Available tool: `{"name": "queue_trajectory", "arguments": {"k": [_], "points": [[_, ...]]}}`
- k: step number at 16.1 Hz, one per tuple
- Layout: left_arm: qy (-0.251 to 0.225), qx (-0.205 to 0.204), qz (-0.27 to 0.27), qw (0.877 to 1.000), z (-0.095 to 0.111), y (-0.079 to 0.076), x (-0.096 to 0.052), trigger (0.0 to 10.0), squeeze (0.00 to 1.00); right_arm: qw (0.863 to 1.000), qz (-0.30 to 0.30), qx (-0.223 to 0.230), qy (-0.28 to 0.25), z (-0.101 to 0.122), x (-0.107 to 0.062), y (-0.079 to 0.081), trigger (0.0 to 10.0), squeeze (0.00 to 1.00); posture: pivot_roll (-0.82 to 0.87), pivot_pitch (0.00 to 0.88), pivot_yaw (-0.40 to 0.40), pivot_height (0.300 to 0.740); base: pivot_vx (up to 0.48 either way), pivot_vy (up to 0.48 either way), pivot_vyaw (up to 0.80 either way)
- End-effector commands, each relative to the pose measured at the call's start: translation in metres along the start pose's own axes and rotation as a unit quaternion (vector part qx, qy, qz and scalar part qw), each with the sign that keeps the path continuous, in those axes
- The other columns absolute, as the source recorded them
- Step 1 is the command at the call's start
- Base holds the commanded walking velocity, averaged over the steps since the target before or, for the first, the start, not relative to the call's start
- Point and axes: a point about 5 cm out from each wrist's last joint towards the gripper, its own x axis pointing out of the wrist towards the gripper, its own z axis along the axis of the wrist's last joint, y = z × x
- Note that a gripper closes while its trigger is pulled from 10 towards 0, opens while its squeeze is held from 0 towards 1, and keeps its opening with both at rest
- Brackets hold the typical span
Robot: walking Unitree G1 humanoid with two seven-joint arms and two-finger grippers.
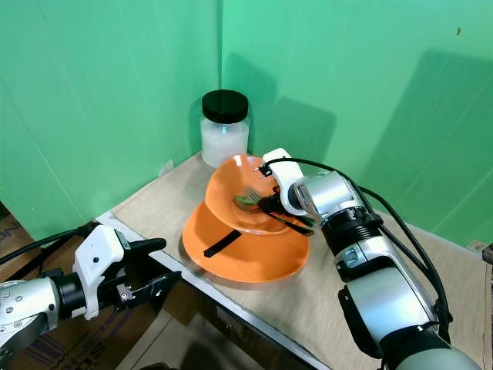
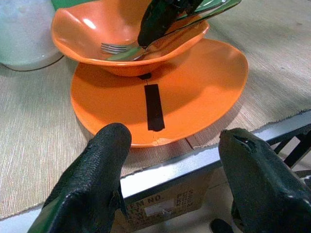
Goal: Setting the table
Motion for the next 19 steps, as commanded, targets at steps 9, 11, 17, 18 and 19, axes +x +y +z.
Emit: {"name": "queue_trajectory", "arguments": {"k": [9, 11, 17, 18, 19], "points": [[0.002, 0.000, -0.011, 1.000, 0.001, -0.002, 0.001, 10.0, 0.00, 1.000, 0.008, -0.002, 0.014, -0.003, 0.000, -0.001, 0.0, 0.00, 0.00, 0.000, -0.052, 0.740, 0.000, 0.000, 0.00], [0.002, 0.000, -0.011, 1.000, 0.001, -0.002, 0.001, 10.0, 0.00, 1.000, 0.008, -0.002, 0.012, -0.002, 0.000, -0.001, 0.0, 0.00, 0.00, 0.000, -0.052, 0.740, 0.000, 0.000, 0.00], [0.001, 0.006, -0.003, 1.000, 0.003, 0.002, -0.001, 10.0, 0.00, 1.000, 0.013, -0.004, -0.015, 0.007, -0.005, 0.000, 0.0, 0.00, 0.00, 0.000, -0.046, 0.740, 0.000, 0.000, 0.00], [-0.001, 0.008, 0.000, 1.000, 0.004, 0.004, 0.000, 10.0, 0.00, 0.999, 0.016, -0.005, -0.027, 0.013, -0.010, -0.001, 0.0, 0.00, 0.00, 0.000, -0.047, 0.740, 0.000, 0.000, 0.00], [-0.005, 0.010, 0.005, 1.000, 0.006, 0.006, 0.000, 10.0, 0.00, 0.999, 0.020, 0.002, -0.042, 0.019, -0.019, -0.002, 0.0, 0.00, 0.00, 0.000, -0.048, 0.740, 0.000, 0.000, 0.00]]}}
